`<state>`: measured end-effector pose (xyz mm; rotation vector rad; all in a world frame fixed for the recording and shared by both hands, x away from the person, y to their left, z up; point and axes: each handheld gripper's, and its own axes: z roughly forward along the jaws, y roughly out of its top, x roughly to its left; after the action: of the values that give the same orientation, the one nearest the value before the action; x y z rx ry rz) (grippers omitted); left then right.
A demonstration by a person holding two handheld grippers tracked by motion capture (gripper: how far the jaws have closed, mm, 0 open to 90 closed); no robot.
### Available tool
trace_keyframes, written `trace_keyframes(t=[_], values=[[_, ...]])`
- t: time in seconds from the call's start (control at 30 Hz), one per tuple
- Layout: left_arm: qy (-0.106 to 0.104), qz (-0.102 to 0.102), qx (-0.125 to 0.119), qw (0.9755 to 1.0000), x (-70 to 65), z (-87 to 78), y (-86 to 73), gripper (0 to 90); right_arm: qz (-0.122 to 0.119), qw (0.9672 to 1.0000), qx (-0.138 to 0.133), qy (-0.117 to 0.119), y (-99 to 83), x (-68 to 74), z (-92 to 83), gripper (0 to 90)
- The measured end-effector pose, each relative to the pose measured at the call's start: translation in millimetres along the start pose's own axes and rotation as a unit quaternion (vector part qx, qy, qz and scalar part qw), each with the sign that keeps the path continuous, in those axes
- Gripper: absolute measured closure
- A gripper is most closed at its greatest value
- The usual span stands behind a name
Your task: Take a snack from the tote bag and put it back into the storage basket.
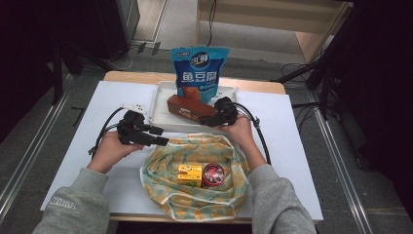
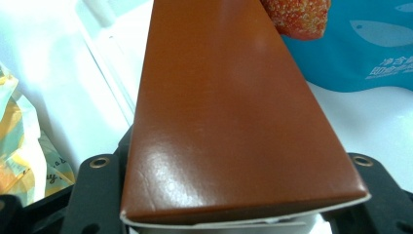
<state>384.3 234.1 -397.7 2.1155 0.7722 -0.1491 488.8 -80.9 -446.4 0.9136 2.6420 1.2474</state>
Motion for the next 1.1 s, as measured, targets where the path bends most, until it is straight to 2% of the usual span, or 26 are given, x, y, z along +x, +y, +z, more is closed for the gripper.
trace_keyframes(t=[0.2, 0.37, 0.5, 0.77, 0.83, 1.1], values=[[-0.002, 0.0, 0.003, 1.0, -0.1, 0.9, 0.0, 38.8, 0.006, 1.0, -0.006, 0.004, -2.4, -5.7, 1.3, 39.6], [-0.001, 0.0, 0.002, 1.0, 0.4, 1.1, -0.1, 38.8, 0.006, 0.9999, -0.011, -0.003, -2.7, -8.5, 4.1, 37.4], [-0.001, 0.0, 0.002, 1.0, 0.4, 0.7, -0.1, 38.8, 0.012, 0.9999, 0.001, -0.009, -4.5, -9.6, 5.7, 36.3], [-0.002, 0.001, 0.004, 1.0, 0.0, 0.8, -0.1, 39.2, 0.038, 0.9993, 0.006, -0.004, -6.3, -10.9, 1.1, 27.1], [-0.002, 0.001, 0.003, 1.0, 0.0, 0.6, 0.0, 39.2, 0.032, 0.9994, 0.001, -0.016, -6.3, -9.9, -1.9, 25.4], [-0.002, 0.001, 0.003, 1.0, -0.1, 0.7, 0.0, 39.2, 0.02, 0.9991, -0.019, -0.031, 3.8, -2.0, -19.9, 27.2]])
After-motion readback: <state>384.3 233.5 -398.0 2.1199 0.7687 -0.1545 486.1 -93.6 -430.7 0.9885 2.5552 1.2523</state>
